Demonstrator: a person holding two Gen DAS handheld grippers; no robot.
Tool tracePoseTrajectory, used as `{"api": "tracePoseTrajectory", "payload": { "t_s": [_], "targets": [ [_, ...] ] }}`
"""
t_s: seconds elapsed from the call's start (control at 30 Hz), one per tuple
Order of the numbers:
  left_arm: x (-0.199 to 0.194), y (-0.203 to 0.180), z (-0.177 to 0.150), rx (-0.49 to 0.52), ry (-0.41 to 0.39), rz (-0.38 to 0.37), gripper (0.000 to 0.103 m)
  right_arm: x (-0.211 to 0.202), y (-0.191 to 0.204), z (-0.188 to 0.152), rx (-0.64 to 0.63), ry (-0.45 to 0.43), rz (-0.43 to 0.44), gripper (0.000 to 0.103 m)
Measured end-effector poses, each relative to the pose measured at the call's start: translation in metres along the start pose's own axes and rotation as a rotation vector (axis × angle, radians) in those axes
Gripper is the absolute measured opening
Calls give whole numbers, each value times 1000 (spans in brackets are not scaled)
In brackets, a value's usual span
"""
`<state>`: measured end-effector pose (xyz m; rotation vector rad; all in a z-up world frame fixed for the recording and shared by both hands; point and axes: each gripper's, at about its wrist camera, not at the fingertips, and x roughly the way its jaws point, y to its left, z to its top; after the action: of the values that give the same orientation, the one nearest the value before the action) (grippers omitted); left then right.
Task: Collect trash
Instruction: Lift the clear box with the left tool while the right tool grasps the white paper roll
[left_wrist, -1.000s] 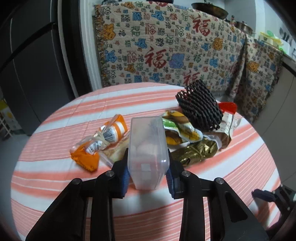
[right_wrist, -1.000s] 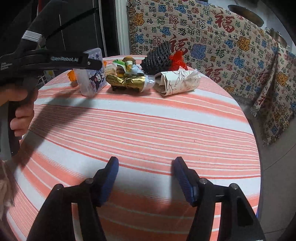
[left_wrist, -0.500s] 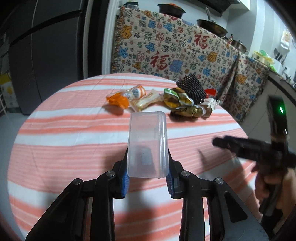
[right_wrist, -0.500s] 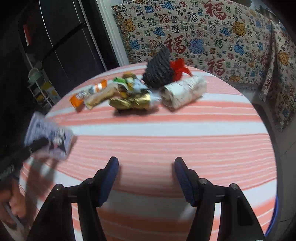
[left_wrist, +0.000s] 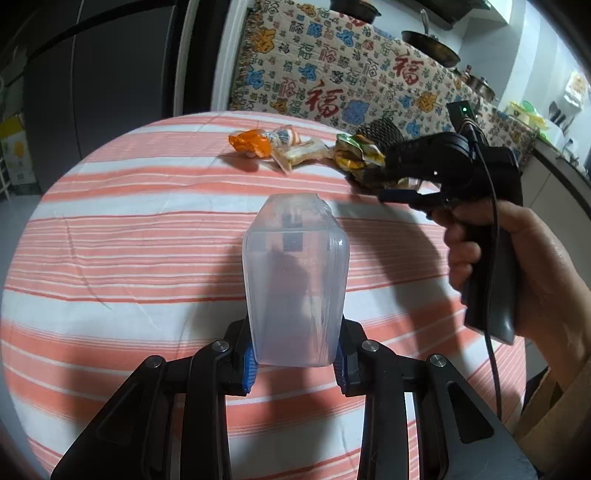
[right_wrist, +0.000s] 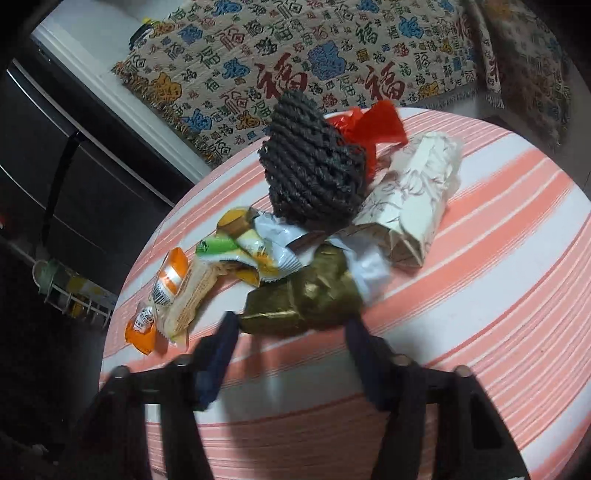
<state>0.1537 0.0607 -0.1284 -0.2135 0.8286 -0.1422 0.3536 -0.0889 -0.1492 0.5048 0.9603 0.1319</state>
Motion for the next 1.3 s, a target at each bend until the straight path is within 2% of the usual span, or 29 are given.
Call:
{"api": "tracePoseTrajectory", "payload": {
  "t_s": [0.03,0.07,0.17,0.27,0.4,0.5,0.57,0.63,0.73,0.8,0.93,1.1,1.13,1.2,1.23,1.3],
  "targets": [
    [0,0,0,0,1,-2,32,2,5,-2,-48,29,2,11],
    [1,-1,-1,1,3,-3,32,0,9,-5,-85,37,-4,1],
    [0,-1,-2,-2,5,-7,32,-17,12,-16,-214,30,-19,0],
    [1,-3,-2,-7,12,-16,32,-40,0,-32,-323,59,-10,0],
    [3,-8,-3,-9,26,-30,33,-69,-27,-52,-412,112,-20,1],
    [6,-6,-3,-33,40,-37,33,-79,-32,-52,-462,78,-57,8],
    [7,-3,-2,-55,52,-38,34,-79,-36,-45,-439,53,-44,48],
    [8,1,0,-67,66,-40,42,-82,-44,-33,-378,-13,-50,56],
    [7,6,3,-78,62,-34,45,-80,-56,-6,-314,-82,-75,56],
    [6,8,4,-75,60,-29,46,-72,-66,18,-243,-96,-63,58],
    [6,7,2,-54,72,-33,46,-42,-79,58,-84,-78,-3,58],
    [6,3,1,-10,82,-15,45,-6,-96,82,129,-42,62,60],
    [6,2,1,-4,83,-12,43,-1,-97,83,153,-30,76,57],
    [6,0,1,6,80,-27,35,4,-98,84,175,6,110,48],
    [6,-2,1,13,78,-21,35,2,-95,84,145,20,110,43],
    [6,-5,0,28,74,-23,35,-7,-90,83,88,35,113,42]
  ]
}}
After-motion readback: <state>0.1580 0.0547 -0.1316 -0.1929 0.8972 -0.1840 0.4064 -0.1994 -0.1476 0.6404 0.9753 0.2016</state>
